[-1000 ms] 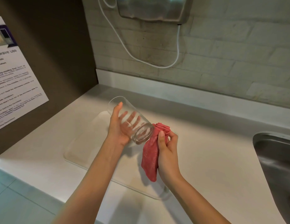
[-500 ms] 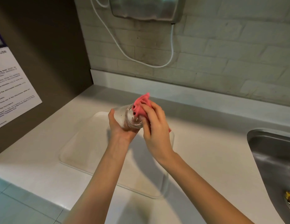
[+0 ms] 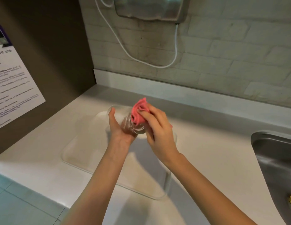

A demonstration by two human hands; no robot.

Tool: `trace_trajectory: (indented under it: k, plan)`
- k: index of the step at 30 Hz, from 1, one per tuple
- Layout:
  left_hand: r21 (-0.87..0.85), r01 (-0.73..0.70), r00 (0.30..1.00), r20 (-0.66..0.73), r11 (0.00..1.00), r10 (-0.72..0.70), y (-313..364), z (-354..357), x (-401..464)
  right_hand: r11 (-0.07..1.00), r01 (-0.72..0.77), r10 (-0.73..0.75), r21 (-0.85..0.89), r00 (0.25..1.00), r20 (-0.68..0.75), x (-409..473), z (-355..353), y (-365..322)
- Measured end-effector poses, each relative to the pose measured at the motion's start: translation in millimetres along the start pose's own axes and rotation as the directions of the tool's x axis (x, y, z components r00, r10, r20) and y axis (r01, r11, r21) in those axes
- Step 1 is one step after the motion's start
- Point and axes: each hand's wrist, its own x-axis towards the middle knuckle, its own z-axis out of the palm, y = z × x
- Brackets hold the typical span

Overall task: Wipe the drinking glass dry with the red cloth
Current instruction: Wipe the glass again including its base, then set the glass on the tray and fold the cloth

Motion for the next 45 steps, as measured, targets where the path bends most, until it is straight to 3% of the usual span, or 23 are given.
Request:
trace_trajectory:
  k: [2,5,7,10,15,17,18,23,26,30,32,34,36,39,43,45]
  plan:
    - [0.084,-0.012,1.000,-0.002,0.996,0.012,2,-3,0,0.992,0.123,-0.121,-0.029,0.991,0.053,-6,3,-3]
    - [0.122,0.039,0.988,-0.153,0.992,-0.020,8,-4,-1,0.982,0.188,-0.184,-0.025,0.976,0.118,-30,0,6]
    - [0.009,-0.014,0.987,-0.162,1.000,0.015,12,-2,-3,0.996,0.073,-0.077,0.040,0.993,0.089,-42,-4,11]
    - [0.004,-0.120,0.984,-0.129,0.993,0.119,15,-3,-2,0.935,-0.253,0.247,0.249,0.967,0.054,-42,-9,10]
    - [0.120,-0.196,0.979,-0.029,0.973,0.201,19,-3,-5,0.528,-0.584,0.547,0.616,0.789,0.279,-35,-15,5]
    - [0.202,-0.199,0.980,0.025,0.959,0.198,19,-2,-9,0.315,-0.649,0.598,0.693,0.703,0.386,-30,-18,7]
    - [0.240,-0.202,0.979,0.052,0.950,0.195,18,-3,-11,0.268,-0.670,0.594,0.693,0.681,0.428,-27,-21,9]
    - [0.532,-0.277,0.961,0.164,0.800,0.224,11,2,-19,0.438,-0.695,0.580,0.571,0.703,0.412,-8,-24,10]
    - [0.679,-0.336,0.939,0.186,0.653,0.290,1,5,-21,0.620,-0.594,0.531,0.512,0.798,0.284,6,-24,5]
    - [0.747,-0.401,0.895,0.196,0.530,0.402,-8,6,-21,0.782,-0.454,0.423,0.426,0.890,0.171,6,-23,-2]
    - [0.765,-0.411,0.879,0.188,0.496,0.439,-8,6,-20,0.805,-0.453,0.409,0.382,0.891,0.194,-2,-24,-1]
    - [0.783,-0.422,0.860,0.186,0.457,0.476,-8,7,-19,0.760,-0.517,0.441,0.395,0.855,0.271,-12,-29,7]
    - [0.798,-0.438,0.836,0.193,0.414,0.514,-9,6,-17,0.635,-0.604,0.512,0.482,0.796,0.322,-22,-35,17]
    - [0.807,-0.457,0.822,0.222,0.374,0.525,-12,1,-12,0.224,-0.704,0.676,0.674,0.610,0.413,-34,-46,26]
    - [0.849,-0.449,0.827,0.277,0.278,0.489,-18,-15,-6,-0.319,-0.617,0.699,0.720,0.360,0.618,-44,-61,37]
    - [0.866,-0.444,0.827,0.298,0.229,0.476,-21,-25,-4,-0.443,-0.576,0.672,0.687,0.293,0.680,-49,-68,40]
